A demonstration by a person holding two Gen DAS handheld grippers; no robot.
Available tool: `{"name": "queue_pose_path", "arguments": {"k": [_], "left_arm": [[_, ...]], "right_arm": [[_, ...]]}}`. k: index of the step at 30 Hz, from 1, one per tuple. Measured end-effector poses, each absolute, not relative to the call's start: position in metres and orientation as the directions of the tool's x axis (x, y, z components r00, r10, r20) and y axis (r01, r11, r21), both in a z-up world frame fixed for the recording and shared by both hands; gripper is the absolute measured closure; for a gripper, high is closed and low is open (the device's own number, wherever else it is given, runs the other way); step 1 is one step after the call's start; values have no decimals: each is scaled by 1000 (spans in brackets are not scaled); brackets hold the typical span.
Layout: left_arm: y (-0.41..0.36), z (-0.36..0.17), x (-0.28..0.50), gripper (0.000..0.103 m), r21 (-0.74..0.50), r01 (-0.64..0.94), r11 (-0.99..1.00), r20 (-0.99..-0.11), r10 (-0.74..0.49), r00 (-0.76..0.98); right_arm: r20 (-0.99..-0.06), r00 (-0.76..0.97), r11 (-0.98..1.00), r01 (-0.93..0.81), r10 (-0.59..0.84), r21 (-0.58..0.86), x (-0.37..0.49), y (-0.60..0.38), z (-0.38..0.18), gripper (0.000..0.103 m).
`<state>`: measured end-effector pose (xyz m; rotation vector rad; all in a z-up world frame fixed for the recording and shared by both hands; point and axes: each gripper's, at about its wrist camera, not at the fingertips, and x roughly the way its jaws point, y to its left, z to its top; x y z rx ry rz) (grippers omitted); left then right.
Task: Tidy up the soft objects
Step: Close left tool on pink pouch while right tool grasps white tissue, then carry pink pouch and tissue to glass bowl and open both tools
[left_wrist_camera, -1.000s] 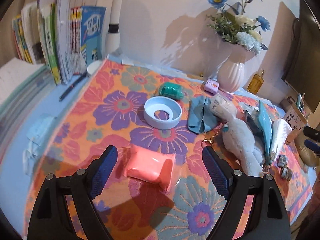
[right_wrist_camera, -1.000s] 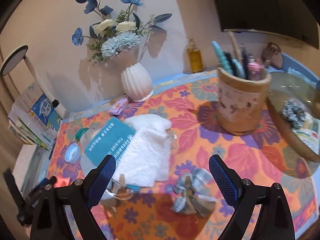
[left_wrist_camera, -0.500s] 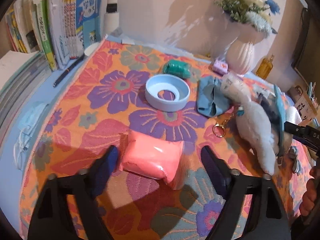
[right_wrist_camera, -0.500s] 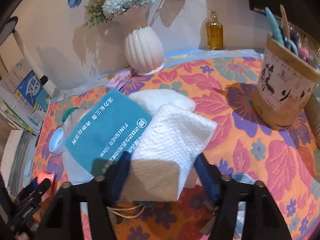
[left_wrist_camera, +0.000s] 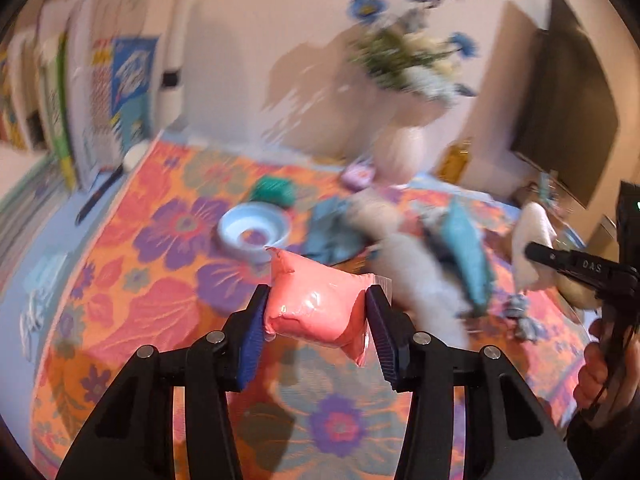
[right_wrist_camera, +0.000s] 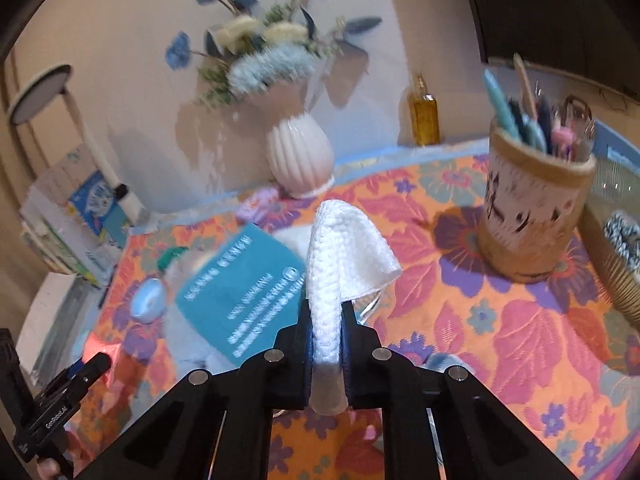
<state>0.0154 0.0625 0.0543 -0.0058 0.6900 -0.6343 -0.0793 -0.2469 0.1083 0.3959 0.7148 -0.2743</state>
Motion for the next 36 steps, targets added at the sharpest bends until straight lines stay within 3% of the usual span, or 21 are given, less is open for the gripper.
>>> {"name": "queue_pose_path", "arguments": {"k": [4, 9, 12, 15, 17, 20, 24, 25, 27, 29, 30, 32, 36], "left_arm": [[42, 76, -8, 58, -178, 610, 772, -544, -594, 592], [17, 79, -29, 58, -171, 659, 732, -537, -630, 561], [3, 75, -37, 58, -171, 667, 725, -548, -632, 547], [-1, 73, -46, 58, -167, 672, 721, -555, -633, 540], [-1, 74, -51, 58, -161, 674, 721, -555, -631, 543], [-1, 77, -55, 58, -161, 674, 721, -552, -632, 544], [-7, 82, -59, 58, -155, 678, 718, -548, -634, 546], [-9, 84, -60, 58, -150, 681, 717, -546, -634, 548], [-15, 88, -63, 58, -133, 686, 716, -546, -630, 552], [-19, 90, -65, 58, -121, 688, 715, -547, -627, 555], [-22, 91, -66, 58, -116, 687, 717, -549, -623, 558], [-28, 96, -66, 58, -112, 691, 714, -547, -624, 557], [-45, 107, -72, 58, -108, 712, 694, -528, -647, 550]], "right_arm": [[-692, 720, 937, 271, -46, 219, -101, -231, 127, 92], [-853, 520, 987, 150, -38, 48, -120, -195, 104, 92], [-876, 482, 991, 113, 4, 67, -130, -187, 85, 87], [-883, 467, 985, 125, 47, 118, -133, -187, 69, 68], [-885, 464, 984, 133, 46, 121, -135, -188, 62, 41], [-867, 491, 974, 142, 84, 175, -142, -186, 61, 34], [-849, 519, 947, 217, 93, 236, -140, -186, 51, 32], [-850, 521, 944, 237, 77, 231, -138, -186, 48, 32], [-834, 551, 946, 253, 30, 201, -135, -181, 49, 44], [-833, 553, 953, 247, 12, 177, -132, -175, 49, 81], [-828, 560, 956, 235, 17, 179, -132, -173, 51, 87], [-811, 584, 955, 226, 24, 191, -134, -174, 57, 93], [-757, 653, 944, 267, -30, 193, -147, -195, 84, 93]]}}
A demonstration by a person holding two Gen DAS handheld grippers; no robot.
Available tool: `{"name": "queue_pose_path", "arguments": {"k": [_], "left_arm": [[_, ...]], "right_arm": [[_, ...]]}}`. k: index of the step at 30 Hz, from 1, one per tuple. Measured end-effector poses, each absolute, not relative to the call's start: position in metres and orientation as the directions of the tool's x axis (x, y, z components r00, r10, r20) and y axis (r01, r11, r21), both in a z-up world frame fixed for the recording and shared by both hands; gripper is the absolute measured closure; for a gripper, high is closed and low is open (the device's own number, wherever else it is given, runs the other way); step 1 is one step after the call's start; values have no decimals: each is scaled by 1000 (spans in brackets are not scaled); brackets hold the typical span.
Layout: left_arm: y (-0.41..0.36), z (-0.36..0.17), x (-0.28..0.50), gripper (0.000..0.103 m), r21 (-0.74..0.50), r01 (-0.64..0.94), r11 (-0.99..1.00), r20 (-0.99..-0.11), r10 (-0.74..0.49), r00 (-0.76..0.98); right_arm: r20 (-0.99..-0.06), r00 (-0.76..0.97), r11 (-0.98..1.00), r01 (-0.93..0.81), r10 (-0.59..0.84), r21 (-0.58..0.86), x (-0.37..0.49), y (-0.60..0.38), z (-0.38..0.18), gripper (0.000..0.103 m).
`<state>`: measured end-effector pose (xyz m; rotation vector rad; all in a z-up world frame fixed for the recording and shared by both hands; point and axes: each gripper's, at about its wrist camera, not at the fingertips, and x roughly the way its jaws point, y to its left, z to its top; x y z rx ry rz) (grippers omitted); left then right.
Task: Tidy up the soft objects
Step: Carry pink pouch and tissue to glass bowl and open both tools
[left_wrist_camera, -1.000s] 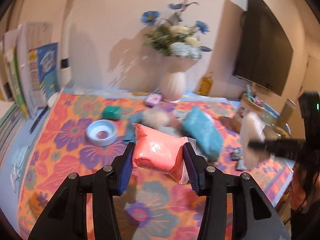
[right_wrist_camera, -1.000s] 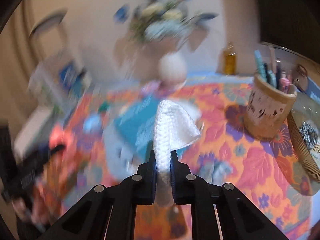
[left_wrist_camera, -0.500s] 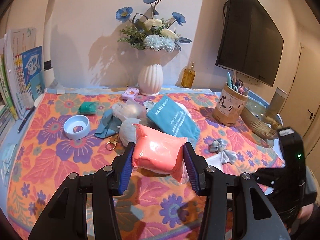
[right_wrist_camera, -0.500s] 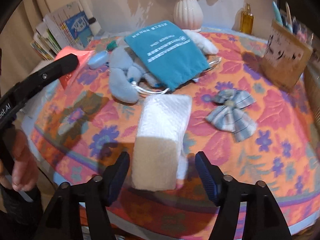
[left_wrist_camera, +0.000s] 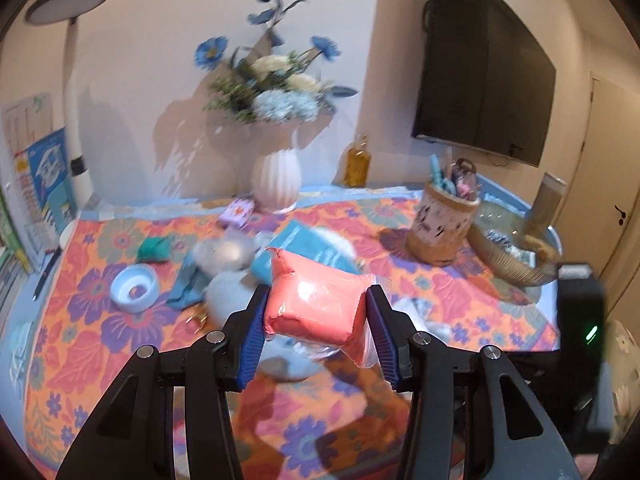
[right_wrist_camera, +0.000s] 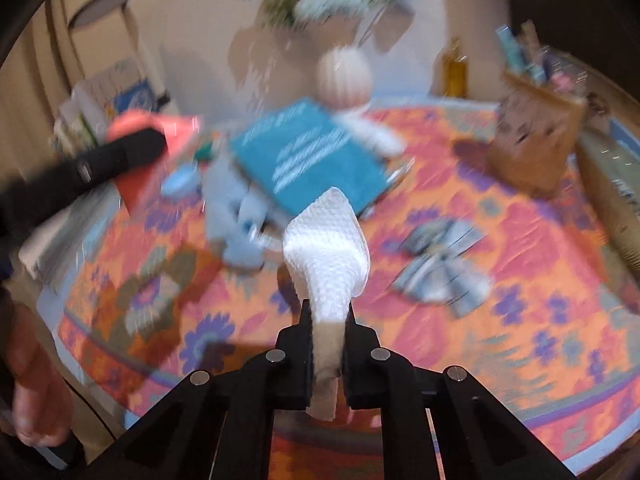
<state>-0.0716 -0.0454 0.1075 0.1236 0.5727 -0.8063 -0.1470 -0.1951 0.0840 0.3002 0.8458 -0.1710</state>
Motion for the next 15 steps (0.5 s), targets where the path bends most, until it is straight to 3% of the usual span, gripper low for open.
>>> {"name": "queue_pose_path", "arguments": {"k": [8, 15], "left_arm": [[-123, 142, -94, 58, -101, 816, 569, -484, -745, 459], [-225, 161, -118, 58, -131, 901, 413, -482, -821, 306]], "right_arm": [[-642, 747, 878, 411, -171, 244, -189, -277, 148, 93], [-599, 698, 727, 634, -392, 263, -234, -374, 183, 93]]}}
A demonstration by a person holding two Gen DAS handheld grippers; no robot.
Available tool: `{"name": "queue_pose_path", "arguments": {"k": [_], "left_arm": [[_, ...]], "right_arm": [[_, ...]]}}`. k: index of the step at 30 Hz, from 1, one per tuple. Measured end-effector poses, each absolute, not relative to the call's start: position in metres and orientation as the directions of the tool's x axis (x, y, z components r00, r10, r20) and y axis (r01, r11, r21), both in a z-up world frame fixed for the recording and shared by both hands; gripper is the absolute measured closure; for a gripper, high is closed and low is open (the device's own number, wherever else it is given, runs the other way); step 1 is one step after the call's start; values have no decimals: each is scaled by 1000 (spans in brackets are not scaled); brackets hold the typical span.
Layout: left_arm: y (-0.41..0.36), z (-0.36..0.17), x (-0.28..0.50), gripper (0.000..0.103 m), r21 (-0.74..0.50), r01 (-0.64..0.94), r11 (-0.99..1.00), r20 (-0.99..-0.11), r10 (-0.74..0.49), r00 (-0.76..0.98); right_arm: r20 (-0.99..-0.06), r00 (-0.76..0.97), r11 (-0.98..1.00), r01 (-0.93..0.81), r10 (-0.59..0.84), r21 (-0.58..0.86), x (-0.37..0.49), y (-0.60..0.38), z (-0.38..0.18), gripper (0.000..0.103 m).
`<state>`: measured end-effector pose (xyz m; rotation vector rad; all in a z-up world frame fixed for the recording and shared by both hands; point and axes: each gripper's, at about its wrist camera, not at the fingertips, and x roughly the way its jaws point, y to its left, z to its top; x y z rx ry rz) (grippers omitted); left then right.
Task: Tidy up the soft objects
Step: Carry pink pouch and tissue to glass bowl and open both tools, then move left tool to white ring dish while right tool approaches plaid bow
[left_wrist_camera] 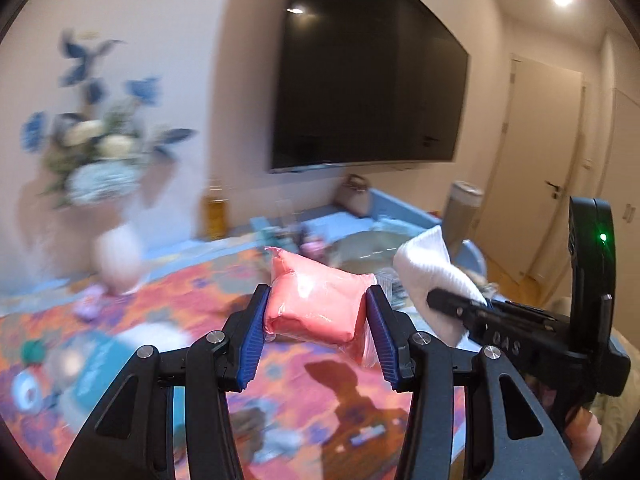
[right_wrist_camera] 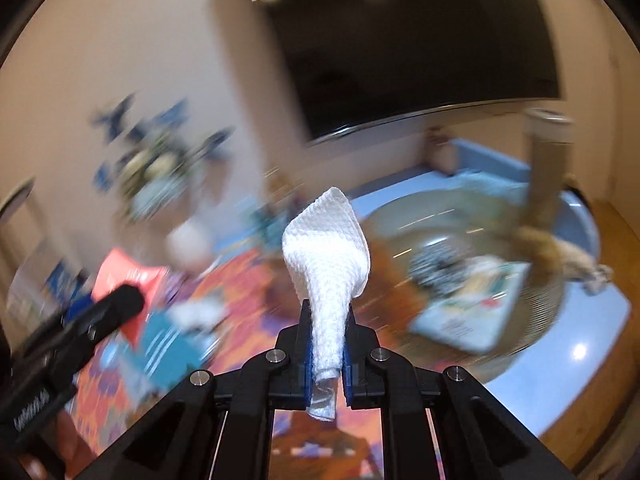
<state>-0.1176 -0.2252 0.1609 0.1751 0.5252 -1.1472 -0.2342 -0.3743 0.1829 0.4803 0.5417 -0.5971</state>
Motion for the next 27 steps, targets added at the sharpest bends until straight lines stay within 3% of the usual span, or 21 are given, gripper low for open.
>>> {"name": "queue_pose_path", "arguments": {"k": [6, 13, 14, 15, 16, 17, 18, 20, 27], "left_arm": [[-303, 149, -127, 58, -167, 929, 330, -523, -829, 201], [-356, 129, -129, 58, -145, 947, 286, -556, -815, 161], [-362, 127, -129, 56, -145, 951, 273, -559, -815, 149], [-368, 123, -128, 46, -156, 956, 250, -569, -814, 120], [-371, 122, -127, 39, -160, 957, 243, -576, -810, 110], [-374, 119, -126, 22, -157, 955, 252, -582, -805, 117], [-373, 117, -125, 18, -148, 951, 271, -579, -804, 139], [-370, 116, -122, 18, -147, 949, 279, -581, -801, 146], [-317, 143, -110, 18, -151, 931, 332, -527, -824, 208]], "right_arm": [[-617, 622, 581, 754, -482, 306, -266, -439, 186, 93], [-660, 568, 521, 799, -492, 299, -265, -479, 173, 93], [-662, 566, 518, 801, -491, 301, -264, -484, 171, 91], [-665, 564, 516, 802, -490, 300, -262, -487, 170, 90], [-671, 562, 517, 802, -483, 300, -260, -492, 168, 88], [-682, 563, 522, 798, -467, 302, -256, -497, 165, 83], [-697, 561, 520, 797, -447, 307, -255, -502, 162, 77], [-708, 549, 503, 807, -444, 310, -258, -507, 158, 42], [-676, 570, 498, 801, -467, 332, -278, -494, 167, 42]]}}
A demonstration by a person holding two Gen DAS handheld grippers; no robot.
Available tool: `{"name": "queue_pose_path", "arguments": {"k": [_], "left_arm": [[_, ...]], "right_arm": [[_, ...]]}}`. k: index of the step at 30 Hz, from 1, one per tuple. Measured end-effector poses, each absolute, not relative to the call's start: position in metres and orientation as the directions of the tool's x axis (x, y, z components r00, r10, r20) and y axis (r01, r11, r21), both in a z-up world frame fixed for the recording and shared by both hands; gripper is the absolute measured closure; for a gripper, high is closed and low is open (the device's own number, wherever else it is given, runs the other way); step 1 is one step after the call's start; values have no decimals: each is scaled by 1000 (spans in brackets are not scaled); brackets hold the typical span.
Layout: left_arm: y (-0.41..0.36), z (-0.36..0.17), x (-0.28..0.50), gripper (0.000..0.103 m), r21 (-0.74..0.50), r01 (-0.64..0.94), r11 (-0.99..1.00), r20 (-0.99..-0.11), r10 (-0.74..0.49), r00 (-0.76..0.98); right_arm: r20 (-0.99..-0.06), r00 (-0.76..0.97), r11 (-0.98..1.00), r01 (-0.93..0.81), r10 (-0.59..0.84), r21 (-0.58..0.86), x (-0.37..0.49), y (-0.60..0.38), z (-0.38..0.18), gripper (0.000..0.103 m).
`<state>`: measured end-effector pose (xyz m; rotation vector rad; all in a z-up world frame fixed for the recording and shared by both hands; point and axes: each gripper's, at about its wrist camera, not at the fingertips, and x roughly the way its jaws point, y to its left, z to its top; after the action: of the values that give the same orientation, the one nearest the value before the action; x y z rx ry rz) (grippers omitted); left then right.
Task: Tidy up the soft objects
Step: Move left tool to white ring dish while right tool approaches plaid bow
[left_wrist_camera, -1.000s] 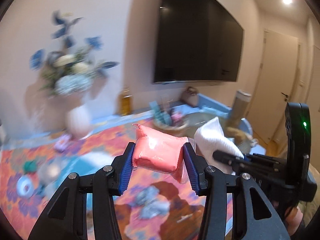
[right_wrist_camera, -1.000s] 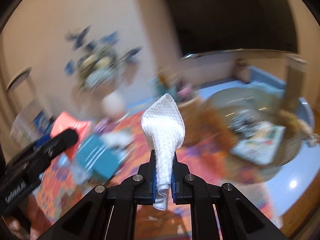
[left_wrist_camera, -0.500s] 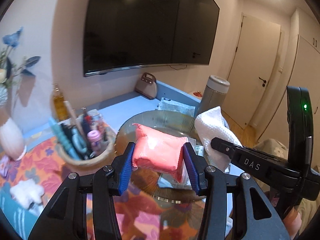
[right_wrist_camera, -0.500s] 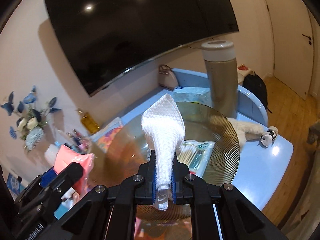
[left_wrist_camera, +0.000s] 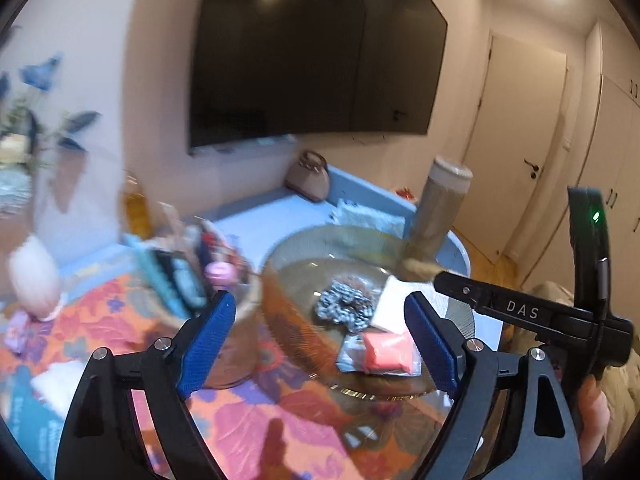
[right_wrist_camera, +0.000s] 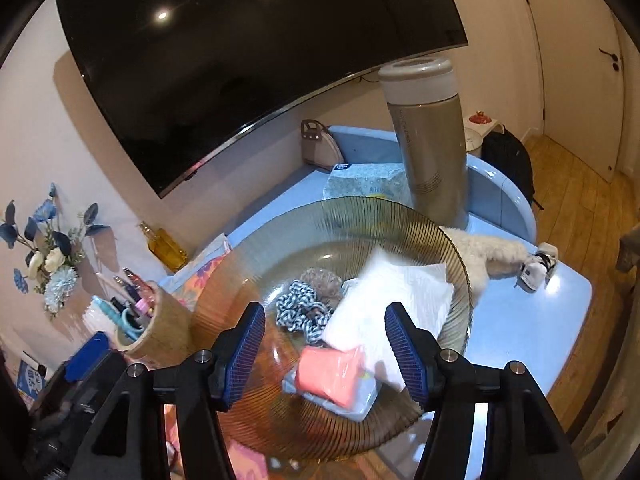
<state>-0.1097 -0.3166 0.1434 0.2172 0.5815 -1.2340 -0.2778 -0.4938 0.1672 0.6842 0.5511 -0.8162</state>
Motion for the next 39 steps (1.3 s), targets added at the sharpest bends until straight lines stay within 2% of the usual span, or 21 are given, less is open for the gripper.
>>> {"name": "queue_pose_path", "arguments": {"k": [5, 9, 14, 17, 20, 25, 30, 36, 39], "left_arm": [[-246, 177, -95, 18, -106, 881, 461, -479, -800, 361], [-169, 206, -78, 18, -83, 801, 593, -472, -731, 493], [-62, 261, -63, 18, -56, 681, 730, -394, -643, 657], [-14, 266, -57, 17, -50, 612, 789, -362, -586, 725], [16, 244, -42, 17, -92, 558, 825, -388, -546, 742], [53, 180, 2, 18, -198, 449, 871, -500, -484, 718], [75, 132, 35, 18, -228, 349, 909, -579, -414, 702], [62, 96, 58, 18, -211, 344, 915, -619, -397, 677], [53, 79, 64, 18, -184, 334, 924, -628, -372, 684]], "right_arm": [[-643, 625, 571, 749, -443, 335, -269, -457, 183, 42], [-639, 666, 655, 685, -386, 318, -244, -416, 187, 42], [-643, 704, 748, 593, -301, 299, -210, -362, 185, 42], [-655, 716, 785, 541, -242, 302, -189, -334, 178, 42], [-676, 708, 819, 503, -206, 277, -170, -308, 170, 42], [-712, 678, 861, 461, -184, 217, -149, -278, 158, 42], [-749, 640, 875, 449, -175, 179, -132, -263, 142, 42], [-772, 624, 884, 420, -117, 206, -116, -255, 120, 42], [-761, 635, 893, 409, -131, 188, -120, -248, 105, 37]]}}
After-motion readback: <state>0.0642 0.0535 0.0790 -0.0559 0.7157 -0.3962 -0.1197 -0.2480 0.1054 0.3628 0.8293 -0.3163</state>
